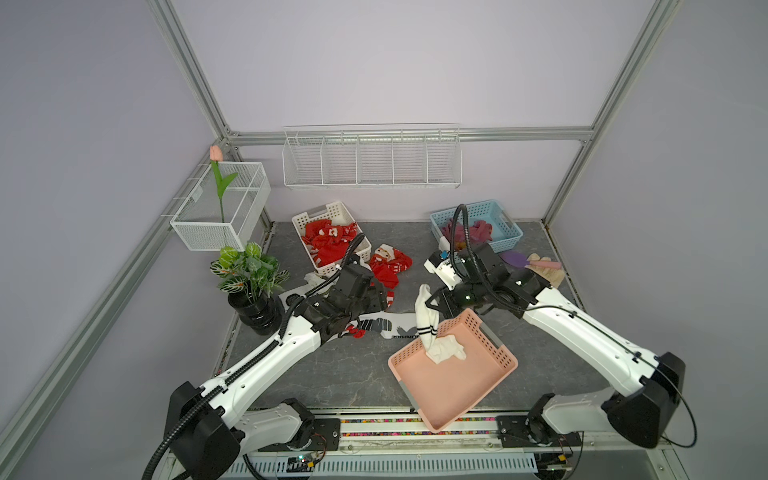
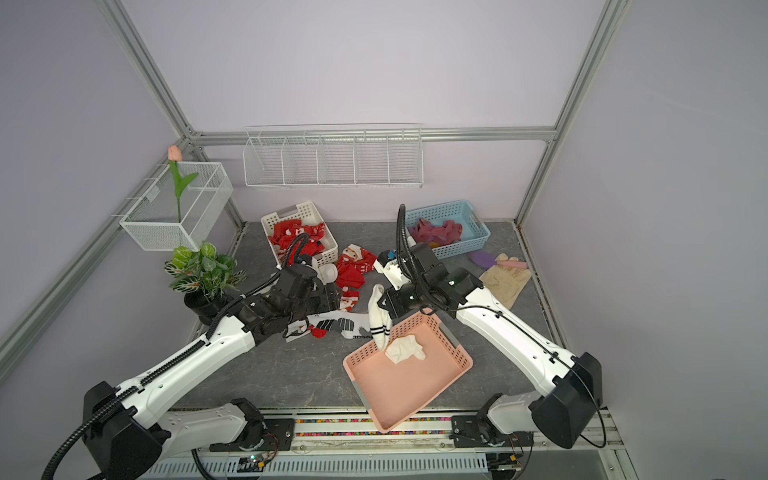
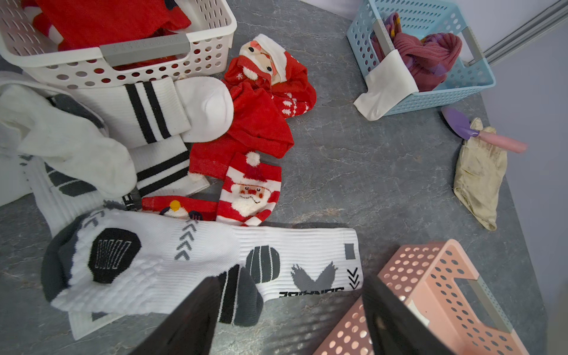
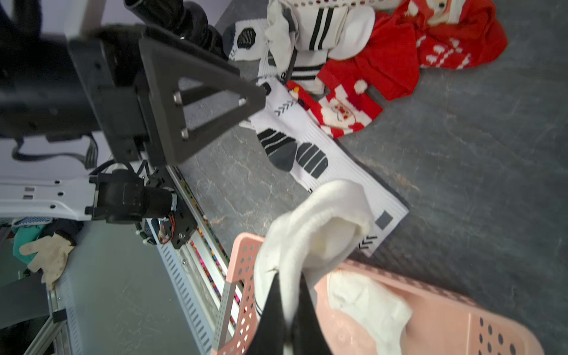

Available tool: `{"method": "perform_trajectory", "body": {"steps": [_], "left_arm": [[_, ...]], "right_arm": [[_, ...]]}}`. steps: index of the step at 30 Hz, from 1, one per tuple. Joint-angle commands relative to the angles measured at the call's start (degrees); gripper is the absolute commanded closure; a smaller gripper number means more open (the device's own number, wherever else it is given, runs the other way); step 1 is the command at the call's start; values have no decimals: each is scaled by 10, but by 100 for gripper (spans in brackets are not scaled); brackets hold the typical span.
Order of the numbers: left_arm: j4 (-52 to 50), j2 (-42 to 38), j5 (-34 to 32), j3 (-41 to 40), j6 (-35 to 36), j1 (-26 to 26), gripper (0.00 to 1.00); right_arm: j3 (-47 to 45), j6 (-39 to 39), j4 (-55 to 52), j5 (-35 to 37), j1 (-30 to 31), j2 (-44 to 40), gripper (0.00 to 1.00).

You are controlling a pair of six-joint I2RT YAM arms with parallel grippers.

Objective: Sort the socks into the basket by color
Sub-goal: Place the sock in the bin.

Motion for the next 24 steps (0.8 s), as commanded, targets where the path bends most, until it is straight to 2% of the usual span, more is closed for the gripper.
{"method": "perform_trajectory", "body": {"steps": [1,7,8,10,14,19,24], "left_arm": [[7,11,2,8,0,-2,31],[10,22,11,14,1,-2,31],[11,23,11,13,1,-2,31],[10,24,11,14,1,-2,31],[10,25,11,15,2,-2,31],[10,26,12,18,4,-2,31],[10,25,14,23,8,-2,31]], "right_arm": [[-56,-10,-29,-14,1,-22,93],[-123,7,-9,-2,1,-18,93],[-131,11,-6,6,0,-13,89],[-138,16,-1,16,-3,-7,56],[-122,15,1,35,-12,-10,22],[-73,15,-11,54,-32,-2,21],[-24,48,7,86,-58,39,22]]}}
